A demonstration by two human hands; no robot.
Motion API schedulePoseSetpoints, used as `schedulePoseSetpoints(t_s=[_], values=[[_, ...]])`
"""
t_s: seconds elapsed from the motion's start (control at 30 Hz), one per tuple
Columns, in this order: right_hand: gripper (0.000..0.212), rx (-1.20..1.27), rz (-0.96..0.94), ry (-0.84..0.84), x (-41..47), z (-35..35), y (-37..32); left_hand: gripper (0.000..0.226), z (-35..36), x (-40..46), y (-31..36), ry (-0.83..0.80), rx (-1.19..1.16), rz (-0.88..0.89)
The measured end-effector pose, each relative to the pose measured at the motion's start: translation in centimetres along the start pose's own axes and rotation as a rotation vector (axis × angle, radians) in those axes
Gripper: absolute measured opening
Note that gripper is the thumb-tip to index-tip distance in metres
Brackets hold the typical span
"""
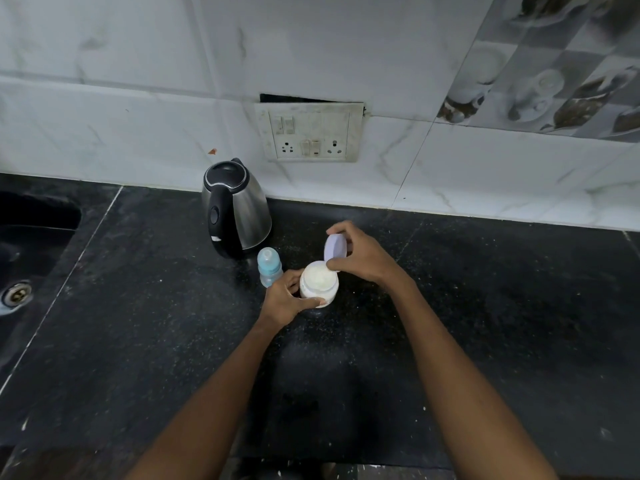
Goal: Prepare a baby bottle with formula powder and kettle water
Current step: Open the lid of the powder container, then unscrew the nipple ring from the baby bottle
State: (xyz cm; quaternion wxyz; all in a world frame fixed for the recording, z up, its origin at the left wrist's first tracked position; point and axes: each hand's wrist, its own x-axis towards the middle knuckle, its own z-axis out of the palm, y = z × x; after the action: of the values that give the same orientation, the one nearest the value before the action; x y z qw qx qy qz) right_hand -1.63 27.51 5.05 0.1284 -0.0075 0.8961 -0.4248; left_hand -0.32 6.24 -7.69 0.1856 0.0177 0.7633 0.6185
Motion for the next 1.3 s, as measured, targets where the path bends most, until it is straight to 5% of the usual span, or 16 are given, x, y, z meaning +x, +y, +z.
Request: schedulePoseSetpoints(t_s=[0.4, 0.77, 0.9, 0.97, 1.17, 1.3], values=[[0.068, 0.288, 0.248, 0.372, -4.1, 4.2, 9.1, 0.07, -0.1, -0.3, 0.6, 0.005, 0.043, -0.025], [0.118, 0.219, 0.346, 0.29, -5.9, 6.5, 13.0, 0.07, 0.0, -0.8, 1.5, -0.017, 0.021, -0.065], [0.128, 0.157, 0.313, 0.245, -6.1, 6.3, 12.7, 0.104, -0.5, -1.6, 1.5, -0.021, 0.119, -0.153], [0.121, 0.116, 0.292, 0.249, -5.9, 6.0, 11.9, 0.102, -1.1, -2.4, 1.1, 0.0, 0.192, -0.2], [0.057, 0.01, 0.073, 0.49, -4.9, 5.9, 7.7, 0.027, -4.6, -5.2, 0.7, 0.167, 0.348, -0.157], [0.04, -0.022, -0.099, 0.605, -2.6, 7.0, 2.7, 0.033, -7.7, -5.9, 0.1, 0.246, 0.334, -0.193]])
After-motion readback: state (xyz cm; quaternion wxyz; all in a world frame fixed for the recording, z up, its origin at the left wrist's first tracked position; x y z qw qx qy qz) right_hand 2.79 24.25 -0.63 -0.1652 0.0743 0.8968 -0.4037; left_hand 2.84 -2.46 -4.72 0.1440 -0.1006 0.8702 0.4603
